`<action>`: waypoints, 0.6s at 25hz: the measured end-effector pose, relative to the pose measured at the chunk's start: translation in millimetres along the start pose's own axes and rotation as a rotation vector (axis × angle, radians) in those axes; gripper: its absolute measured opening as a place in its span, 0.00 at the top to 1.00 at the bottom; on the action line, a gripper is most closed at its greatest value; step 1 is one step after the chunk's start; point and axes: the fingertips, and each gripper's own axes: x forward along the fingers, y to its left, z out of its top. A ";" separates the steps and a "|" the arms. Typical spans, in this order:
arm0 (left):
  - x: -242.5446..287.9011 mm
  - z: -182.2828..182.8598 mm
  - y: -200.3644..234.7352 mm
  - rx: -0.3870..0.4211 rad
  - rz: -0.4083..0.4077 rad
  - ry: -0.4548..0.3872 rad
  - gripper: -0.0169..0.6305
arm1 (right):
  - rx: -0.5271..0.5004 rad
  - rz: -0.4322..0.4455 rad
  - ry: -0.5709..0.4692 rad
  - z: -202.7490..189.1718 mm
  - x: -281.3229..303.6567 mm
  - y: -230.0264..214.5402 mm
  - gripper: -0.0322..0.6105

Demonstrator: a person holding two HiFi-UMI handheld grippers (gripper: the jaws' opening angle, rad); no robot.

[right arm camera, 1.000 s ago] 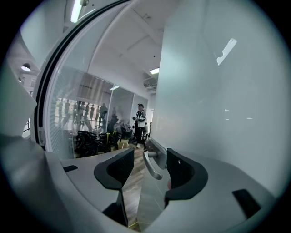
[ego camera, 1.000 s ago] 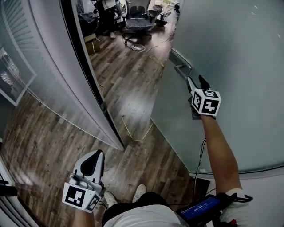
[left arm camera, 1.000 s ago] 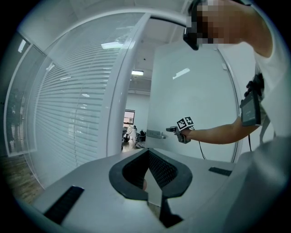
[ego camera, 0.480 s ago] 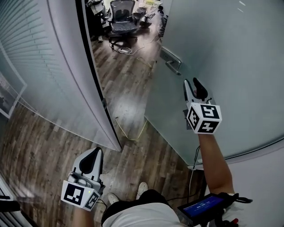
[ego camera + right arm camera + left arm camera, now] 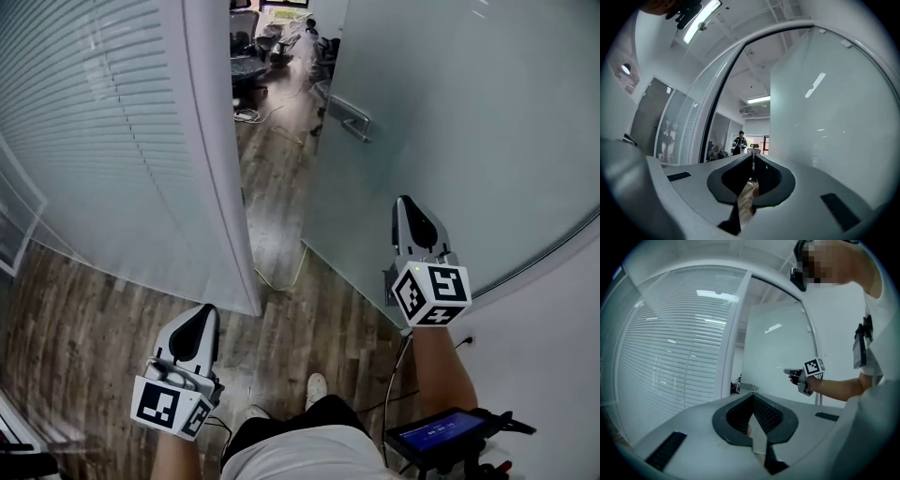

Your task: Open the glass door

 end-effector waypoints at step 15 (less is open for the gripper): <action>-88.0 25.9 15.4 -0.028 0.004 -0.014 0.98 | 0.149 0.020 0.053 31.8 -127.9 89.3 0.95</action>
